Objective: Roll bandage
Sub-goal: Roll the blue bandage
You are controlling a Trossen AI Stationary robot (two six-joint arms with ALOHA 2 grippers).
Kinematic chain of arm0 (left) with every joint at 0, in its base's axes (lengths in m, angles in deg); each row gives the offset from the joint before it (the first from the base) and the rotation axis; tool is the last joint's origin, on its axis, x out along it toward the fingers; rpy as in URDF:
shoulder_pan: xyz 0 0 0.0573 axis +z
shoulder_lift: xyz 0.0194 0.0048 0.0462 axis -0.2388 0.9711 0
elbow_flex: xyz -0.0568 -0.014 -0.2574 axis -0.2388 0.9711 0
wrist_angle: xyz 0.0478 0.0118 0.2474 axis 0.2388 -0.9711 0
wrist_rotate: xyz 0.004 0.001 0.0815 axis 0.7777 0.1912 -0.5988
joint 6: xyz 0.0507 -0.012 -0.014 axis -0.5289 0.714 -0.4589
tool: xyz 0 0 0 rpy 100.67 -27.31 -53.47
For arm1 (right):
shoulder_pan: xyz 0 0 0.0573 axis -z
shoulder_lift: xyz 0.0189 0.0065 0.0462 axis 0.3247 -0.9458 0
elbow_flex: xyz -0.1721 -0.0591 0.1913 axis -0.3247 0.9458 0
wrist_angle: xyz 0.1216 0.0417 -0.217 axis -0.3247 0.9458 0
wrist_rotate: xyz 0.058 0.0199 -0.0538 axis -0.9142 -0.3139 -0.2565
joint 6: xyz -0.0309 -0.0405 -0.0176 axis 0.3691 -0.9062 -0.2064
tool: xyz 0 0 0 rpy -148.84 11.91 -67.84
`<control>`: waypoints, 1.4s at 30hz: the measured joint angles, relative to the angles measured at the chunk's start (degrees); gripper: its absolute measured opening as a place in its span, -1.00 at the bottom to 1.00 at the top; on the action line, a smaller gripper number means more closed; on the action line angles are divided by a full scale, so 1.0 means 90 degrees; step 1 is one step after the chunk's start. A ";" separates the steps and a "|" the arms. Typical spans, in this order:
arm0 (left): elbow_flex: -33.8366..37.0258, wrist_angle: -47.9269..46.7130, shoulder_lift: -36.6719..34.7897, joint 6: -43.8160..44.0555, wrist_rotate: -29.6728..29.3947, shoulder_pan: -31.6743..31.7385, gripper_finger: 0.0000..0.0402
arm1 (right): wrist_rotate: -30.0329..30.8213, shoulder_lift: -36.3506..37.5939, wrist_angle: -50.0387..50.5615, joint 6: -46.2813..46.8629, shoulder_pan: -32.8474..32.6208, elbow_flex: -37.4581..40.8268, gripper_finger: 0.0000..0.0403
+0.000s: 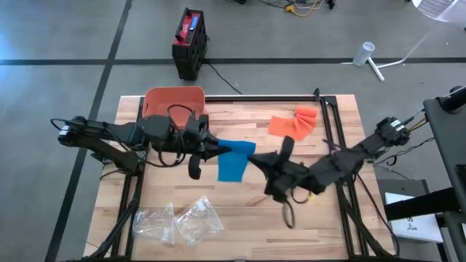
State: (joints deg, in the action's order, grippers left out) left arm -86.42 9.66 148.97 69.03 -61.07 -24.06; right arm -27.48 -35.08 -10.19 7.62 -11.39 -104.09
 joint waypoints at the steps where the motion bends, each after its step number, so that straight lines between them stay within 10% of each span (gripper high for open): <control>1: 0.0001 -0.0010 0.0003 0.0001 0.0010 0.0000 -0.89 | 0.0035 -0.0007 0.0049 0.0019 0.0072 0.0000 -0.99; 21: 0.0012 0.0061 -0.0028 -0.0169 0.0630 -0.0084 -0.88 | 0.1127 0.0156 0.0566 -0.0235 0.0291 0.0017 -1.00; 42: 0.0012 0.0023 -0.0004 -0.1229 0.0408 -0.0066 -0.89 | -0.0355 0.0472 0.0356 0.0854 -0.0093 0.0019 -1.00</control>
State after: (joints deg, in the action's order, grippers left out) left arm -86.31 9.87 148.94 57.98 -57.40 -24.65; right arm -30.68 -30.84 -6.99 15.30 -12.22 -103.92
